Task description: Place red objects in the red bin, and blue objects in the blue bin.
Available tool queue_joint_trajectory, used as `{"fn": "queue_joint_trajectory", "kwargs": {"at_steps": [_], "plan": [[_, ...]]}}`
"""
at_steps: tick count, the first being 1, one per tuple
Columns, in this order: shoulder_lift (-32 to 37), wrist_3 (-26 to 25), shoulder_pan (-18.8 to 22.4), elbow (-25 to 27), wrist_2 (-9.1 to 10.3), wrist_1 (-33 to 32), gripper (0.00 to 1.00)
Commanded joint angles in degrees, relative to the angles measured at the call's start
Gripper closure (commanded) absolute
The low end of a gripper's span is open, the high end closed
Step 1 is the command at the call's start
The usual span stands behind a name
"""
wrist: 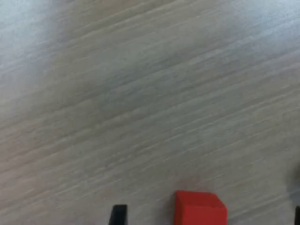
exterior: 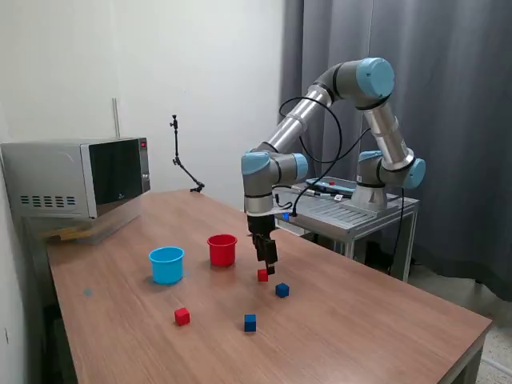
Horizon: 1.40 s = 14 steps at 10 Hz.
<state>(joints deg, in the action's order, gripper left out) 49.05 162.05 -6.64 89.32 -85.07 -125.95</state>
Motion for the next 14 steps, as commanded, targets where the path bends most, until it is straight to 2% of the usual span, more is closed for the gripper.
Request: {"fn": "queue_joint_trajectory", "kwargs": {"at_steps": [1,14], "plan": [[-0.79,-0.07,0.13,0.06,0.17,0.0,0.0],[-1.77,-0.25,0.4,-0.64,0.17,-0.35,0.0]]}}
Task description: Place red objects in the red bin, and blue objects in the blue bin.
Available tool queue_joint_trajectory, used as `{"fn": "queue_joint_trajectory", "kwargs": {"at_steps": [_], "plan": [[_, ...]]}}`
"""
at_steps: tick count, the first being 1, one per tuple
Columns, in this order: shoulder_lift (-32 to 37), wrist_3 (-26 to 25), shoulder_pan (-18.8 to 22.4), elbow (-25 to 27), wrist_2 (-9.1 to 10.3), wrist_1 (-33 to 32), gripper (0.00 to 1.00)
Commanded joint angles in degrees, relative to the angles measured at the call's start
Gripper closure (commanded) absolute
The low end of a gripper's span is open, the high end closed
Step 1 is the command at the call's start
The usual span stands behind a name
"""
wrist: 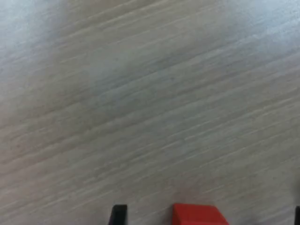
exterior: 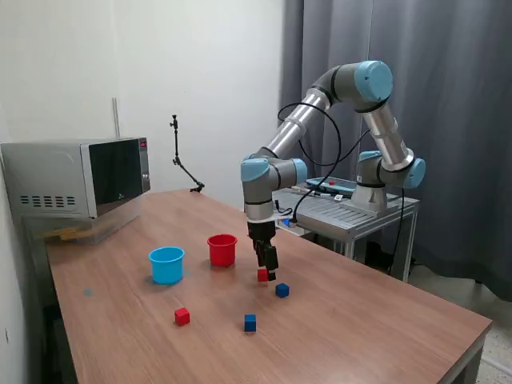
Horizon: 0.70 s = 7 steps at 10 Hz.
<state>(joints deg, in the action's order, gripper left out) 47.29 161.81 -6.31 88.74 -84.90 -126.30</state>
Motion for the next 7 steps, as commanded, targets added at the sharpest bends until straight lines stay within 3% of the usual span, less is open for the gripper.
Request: {"fn": "queue_joint_trajectory", "kwargs": {"at_steps": [1,5,6,7], "plan": [[-0.01,0.0,0.15,0.03,-0.09,0.0,0.0],[-0.01,-1.83,0.15,0.12,-0.18,0.08,0.0],[-0.01,-2.46,0.15,0.12,-0.18,0.0,1.0],[-0.01,-2.55,0.24,0.12,-0.27,0.08,1.0]]}}
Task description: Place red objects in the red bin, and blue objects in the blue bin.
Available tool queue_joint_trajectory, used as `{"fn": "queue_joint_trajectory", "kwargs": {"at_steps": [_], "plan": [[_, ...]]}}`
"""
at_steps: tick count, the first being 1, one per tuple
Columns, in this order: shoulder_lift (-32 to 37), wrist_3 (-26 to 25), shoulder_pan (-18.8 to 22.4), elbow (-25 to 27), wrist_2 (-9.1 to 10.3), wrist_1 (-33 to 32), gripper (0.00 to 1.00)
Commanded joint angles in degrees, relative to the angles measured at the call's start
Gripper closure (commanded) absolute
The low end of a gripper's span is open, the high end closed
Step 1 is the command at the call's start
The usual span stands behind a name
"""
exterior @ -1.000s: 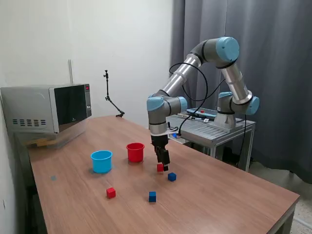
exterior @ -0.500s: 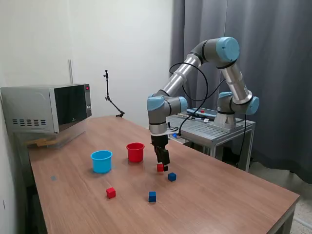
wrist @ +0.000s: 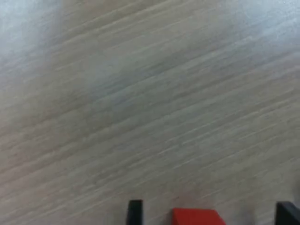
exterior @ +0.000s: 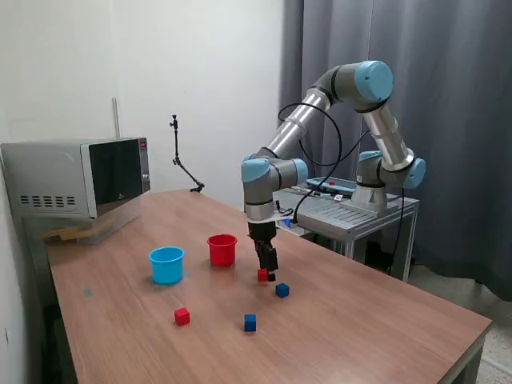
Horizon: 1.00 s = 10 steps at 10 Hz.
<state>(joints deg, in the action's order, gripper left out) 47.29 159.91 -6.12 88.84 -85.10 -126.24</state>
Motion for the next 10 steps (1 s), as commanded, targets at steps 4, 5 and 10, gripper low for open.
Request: {"fn": "queue_joint_trajectory", "kwargs": {"at_steps": [4,5,10], "plan": [[0.0,-0.65,0.06,0.01,-0.15,-0.06,1.0],[0.0,-0.74,0.06,0.01,-0.15,-0.06,1.0],[4.46,-0.65,0.15,-3.5,-5.66,0.2,1.0]]}}
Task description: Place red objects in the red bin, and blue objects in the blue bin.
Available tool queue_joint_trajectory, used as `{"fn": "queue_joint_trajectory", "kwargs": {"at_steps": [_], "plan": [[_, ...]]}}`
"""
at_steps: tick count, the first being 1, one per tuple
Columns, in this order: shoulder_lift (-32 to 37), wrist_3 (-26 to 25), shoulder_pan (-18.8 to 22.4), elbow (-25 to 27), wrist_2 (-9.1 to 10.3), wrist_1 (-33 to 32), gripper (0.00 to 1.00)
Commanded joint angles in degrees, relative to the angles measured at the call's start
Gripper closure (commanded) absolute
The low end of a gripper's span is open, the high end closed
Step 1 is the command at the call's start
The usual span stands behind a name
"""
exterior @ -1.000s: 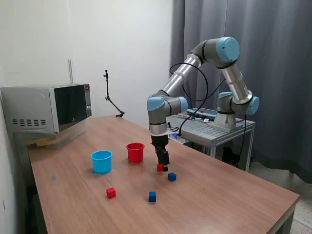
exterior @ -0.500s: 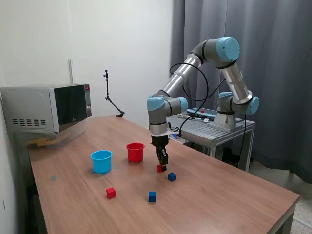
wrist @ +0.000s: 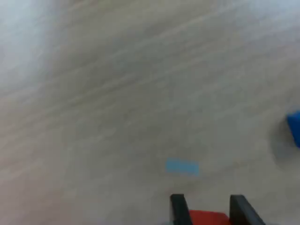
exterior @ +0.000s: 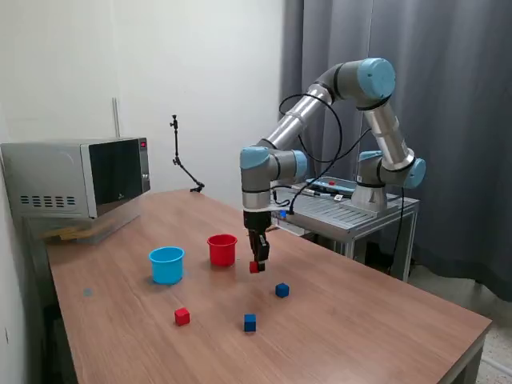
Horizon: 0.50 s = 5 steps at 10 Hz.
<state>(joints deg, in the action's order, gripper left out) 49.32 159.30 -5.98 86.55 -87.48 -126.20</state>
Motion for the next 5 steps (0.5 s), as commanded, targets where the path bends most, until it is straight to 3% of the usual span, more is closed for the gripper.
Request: {"fn": "queue_joint_trajectory", "kwargs": {"at_steps": [1,5], "plan": [[4.63,-0.04,-0.43,-1.38,-4.53,0.52,1.0],[8.78,0.22,-9.47,-0.07,-4.45,1.3,1.0]]}}
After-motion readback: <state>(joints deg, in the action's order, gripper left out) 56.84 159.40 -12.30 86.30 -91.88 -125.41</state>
